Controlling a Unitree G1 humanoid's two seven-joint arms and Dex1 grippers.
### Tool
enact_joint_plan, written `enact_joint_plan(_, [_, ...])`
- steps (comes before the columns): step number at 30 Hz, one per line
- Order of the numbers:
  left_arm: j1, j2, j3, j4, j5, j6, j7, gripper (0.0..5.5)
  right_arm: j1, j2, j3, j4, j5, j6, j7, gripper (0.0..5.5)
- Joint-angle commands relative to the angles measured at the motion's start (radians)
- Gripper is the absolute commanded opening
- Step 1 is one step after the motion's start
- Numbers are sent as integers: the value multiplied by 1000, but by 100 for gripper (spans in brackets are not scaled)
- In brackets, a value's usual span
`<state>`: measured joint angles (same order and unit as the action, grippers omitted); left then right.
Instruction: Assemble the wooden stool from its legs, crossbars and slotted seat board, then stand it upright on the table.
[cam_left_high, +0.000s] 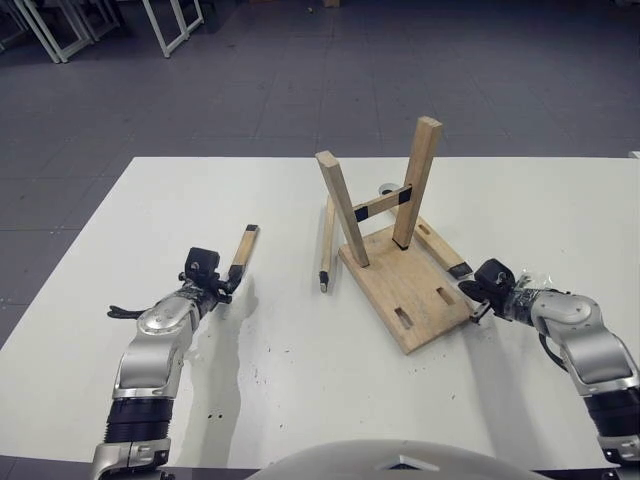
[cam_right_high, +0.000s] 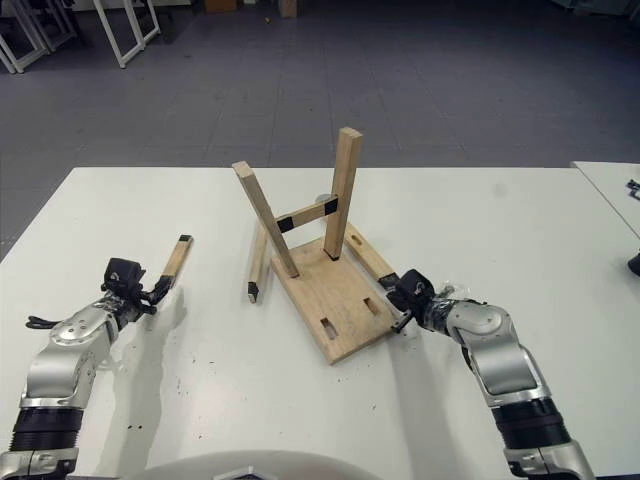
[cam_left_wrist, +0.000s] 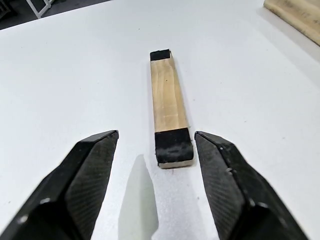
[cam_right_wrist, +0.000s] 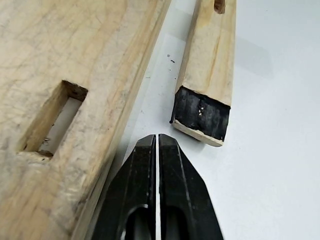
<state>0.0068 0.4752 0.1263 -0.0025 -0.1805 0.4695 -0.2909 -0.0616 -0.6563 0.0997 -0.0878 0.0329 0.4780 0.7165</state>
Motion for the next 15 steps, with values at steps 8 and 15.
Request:
enact_joint_plan(8, [-156,-37,-31,320,0,-30,-106,282,3,19,107,-144,31,45,81,10])
enact_joint_plan(15, [-218,-14,-49,416,32,76,-99,236,-45,71,43,-304,134,199,47,10])
